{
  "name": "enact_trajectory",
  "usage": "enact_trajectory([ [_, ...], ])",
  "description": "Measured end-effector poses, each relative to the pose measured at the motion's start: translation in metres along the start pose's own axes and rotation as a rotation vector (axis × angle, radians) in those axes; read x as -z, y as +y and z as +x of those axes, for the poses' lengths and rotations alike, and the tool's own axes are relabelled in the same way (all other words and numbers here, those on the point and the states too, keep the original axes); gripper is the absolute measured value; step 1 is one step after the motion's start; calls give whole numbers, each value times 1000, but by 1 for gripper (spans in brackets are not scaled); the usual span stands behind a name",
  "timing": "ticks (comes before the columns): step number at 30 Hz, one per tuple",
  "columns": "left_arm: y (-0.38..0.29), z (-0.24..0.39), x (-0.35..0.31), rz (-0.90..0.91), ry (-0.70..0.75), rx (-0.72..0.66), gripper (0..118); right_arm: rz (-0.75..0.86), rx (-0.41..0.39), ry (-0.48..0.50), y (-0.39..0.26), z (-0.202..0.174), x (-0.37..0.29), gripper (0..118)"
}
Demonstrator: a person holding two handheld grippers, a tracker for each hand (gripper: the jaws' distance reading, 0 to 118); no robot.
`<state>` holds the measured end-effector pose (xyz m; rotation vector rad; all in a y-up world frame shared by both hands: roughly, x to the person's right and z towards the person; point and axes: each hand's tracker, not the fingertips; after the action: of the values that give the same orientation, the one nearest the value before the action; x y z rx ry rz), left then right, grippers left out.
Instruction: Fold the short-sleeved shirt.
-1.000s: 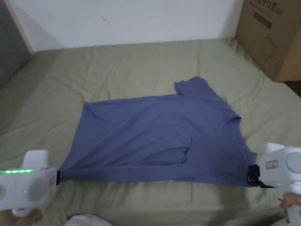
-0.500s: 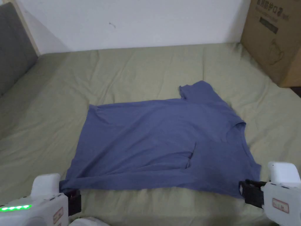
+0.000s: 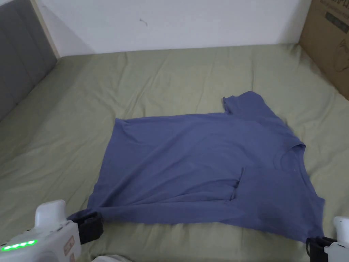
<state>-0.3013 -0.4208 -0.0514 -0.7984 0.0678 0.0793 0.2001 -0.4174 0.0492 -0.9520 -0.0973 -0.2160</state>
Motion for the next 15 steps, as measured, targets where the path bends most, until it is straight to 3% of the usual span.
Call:
enact_trajectory([
  [5,1,-26,45,-88,-26,-97,99,-35,25,-7,2,4,10,1],
  [6,1,-28,59,-128,-39,-111,87,-42,27,-7,2,4,13,1],
  [7,-4,-28,63,-144,-28,-123,61,-53,24,-9,3,3,15,1],
  [8,-8,-27,64,-149,-43,-113,25,-58,20,-13,3,3,16,1],
  [9,-13,-25,60,-133,-47,-86,16,-58,18,-15,3,2,15,1],
  [11,-11,-18,52,-93,-49,-54,9,-61,12,-14,5,2,15,1],
  [15,-3,-6,49,-91,-21,17,8,-45,-28,-26,10,-1,20,5],
])
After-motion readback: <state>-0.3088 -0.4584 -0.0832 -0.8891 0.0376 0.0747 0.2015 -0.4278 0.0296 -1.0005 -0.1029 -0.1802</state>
